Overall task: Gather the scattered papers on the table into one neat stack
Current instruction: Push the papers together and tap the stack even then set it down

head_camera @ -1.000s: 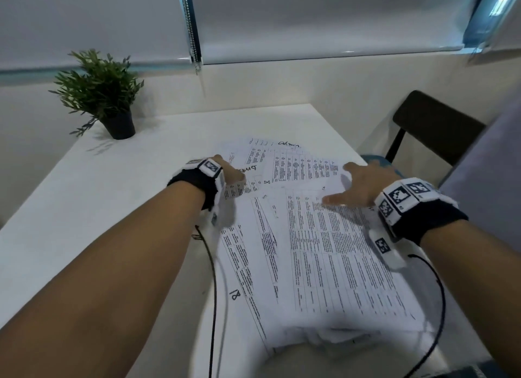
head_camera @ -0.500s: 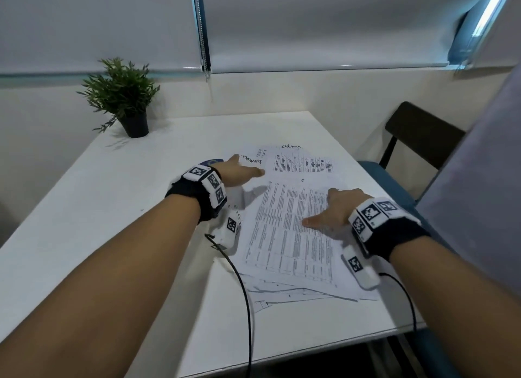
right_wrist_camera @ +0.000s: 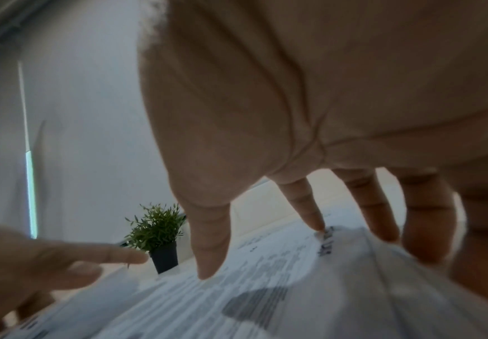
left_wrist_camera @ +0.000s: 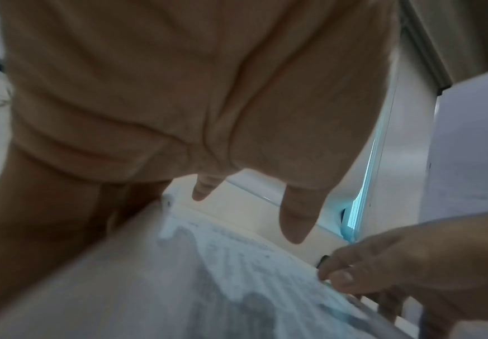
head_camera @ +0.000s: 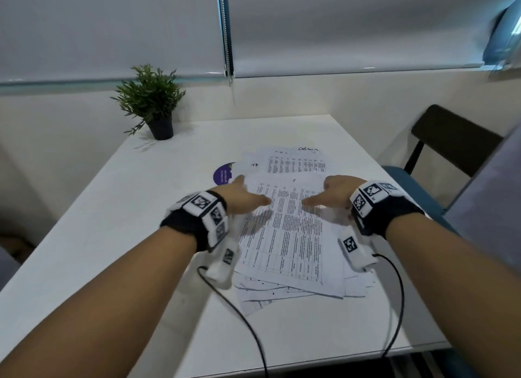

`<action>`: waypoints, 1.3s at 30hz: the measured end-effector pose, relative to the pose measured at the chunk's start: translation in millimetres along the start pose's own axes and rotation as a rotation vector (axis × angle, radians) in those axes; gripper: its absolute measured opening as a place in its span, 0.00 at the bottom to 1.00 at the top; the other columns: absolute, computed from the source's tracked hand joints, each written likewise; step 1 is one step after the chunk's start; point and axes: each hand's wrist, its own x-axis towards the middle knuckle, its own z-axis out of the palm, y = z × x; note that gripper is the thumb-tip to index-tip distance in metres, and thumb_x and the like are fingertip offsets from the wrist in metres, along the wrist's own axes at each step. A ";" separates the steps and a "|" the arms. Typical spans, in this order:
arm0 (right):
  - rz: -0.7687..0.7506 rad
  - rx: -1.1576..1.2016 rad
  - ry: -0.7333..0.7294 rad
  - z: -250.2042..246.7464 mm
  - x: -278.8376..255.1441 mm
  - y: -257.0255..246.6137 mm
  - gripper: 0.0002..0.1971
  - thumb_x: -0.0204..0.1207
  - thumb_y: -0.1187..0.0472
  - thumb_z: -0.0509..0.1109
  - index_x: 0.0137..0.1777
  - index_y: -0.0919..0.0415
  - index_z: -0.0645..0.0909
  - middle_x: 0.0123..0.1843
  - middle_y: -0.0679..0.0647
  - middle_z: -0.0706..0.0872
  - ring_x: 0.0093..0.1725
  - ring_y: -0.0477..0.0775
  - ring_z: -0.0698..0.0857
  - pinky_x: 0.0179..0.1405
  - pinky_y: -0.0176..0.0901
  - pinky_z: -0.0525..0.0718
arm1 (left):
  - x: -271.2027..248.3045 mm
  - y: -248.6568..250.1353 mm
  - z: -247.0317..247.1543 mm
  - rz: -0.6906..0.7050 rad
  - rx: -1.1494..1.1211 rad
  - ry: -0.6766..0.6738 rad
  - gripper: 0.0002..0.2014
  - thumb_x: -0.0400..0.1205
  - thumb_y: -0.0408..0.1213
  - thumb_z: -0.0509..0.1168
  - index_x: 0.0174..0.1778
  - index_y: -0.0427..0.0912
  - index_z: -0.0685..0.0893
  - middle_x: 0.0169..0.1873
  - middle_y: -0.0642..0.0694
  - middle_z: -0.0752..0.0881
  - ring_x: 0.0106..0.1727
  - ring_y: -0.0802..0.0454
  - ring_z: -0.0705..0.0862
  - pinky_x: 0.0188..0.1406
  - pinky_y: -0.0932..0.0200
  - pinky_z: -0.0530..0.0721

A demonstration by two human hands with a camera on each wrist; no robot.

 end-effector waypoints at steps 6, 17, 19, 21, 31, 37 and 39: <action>0.029 0.244 0.073 -10.9 16.2 10.0 0.45 0.76 0.31 0.70 0.84 0.61 0.69 0.83 0.58 0.74 0.77 0.61 0.78 0.74 0.56 0.80 | 26.5 23.1 -17.0 0.069 -0.044 0.099 0.49 0.80 0.36 0.68 0.90 0.51 0.41 0.83 0.38 0.68 0.65 0.37 0.81 0.56 0.49 0.84; 0.017 0.446 0.175 -31.4 63.4 27.8 0.37 0.74 0.35 0.75 0.78 0.55 0.77 0.79 0.54 0.77 0.71 0.58 0.81 0.73 0.57 0.82 | 85.8 39.2 -16.4 0.117 -0.585 0.248 0.39 0.83 0.30 0.59 0.90 0.49 0.51 0.83 0.43 0.68 0.76 0.38 0.76 0.73 0.48 0.78; 0.049 0.412 0.223 -36.0 69.8 32.2 0.37 0.75 0.36 0.75 0.78 0.58 0.76 0.78 0.55 0.78 0.72 0.60 0.82 0.72 0.56 0.82 | 95.8 41.4 -31.0 0.062 -0.519 0.298 0.36 0.85 0.32 0.57 0.89 0.49 0.52 0.77 0.33 0.75 0.71 0.33 0.80 0.61 0.54 0.80; 0.109 0.349 0.195 -37.8 76.7 36.1 0.34 0.75 0.36 0.75 0.70 0.63 0.80 0.70 0.59 0.82 0.65 0.61 0.85 0.61 0.53 0.87 | 103.6 37.4 -41.6 -0.027 -0.369 0.270 0.39 0.84 0.40 0.58 0.90 0.49 0.46 0.75 0.31 0.75 0.69 0.31 0.80 0.58 0.52 0.80; 0.033 0.212 0.087 -27.8 89.2 -15.9 0.28 0.68 0.37 0.81 0.47 0.61 0.79 0.42 0.55 0.87 0.41 0.58 0.85 0.34 0.42 0.82 | 107.4 69.6 -22.0 -0.049 -0.019 0.096 0.46 0.85 0.49 0.66 0.88 0.32 0.44 0.79 0.34 0.73 0.75 0.37 0.78 0.54 0.50 0.76; 0.002 0.148 0.132 -14.9 87.5 -6.6 0.39 0.58 0.44 0.86 0.68 0.54 0.77 0.62 0.53 0.86 0.54 0.58 0.87 0.51 0.46 0.88 | 99.9 65.6 -29.1 -0.073 0.011 0.049 0.55 0.75 0.44 0.79 0.88 0.36 0.48 0.78 0.33 0.74 0.71 0.35 0.81 0.51 0.48 0.79; 0.025 0.089 0.144 -13.0 84.6 -6.1 0.41 0.53 0.38 0.85 0.66 0.52 0.76 0.63 0.52 0.85 0.58 0.60 0.85 0.57 0.52 0.88 | 94.3 69.1 -26.9 -0.070 0.010 0.029 0.57 0.76 0.44 0.79 0.88 0.37 0.44 0.79 0.33 0.72 0.72 0.35 0.80 0.54 0.45 0.81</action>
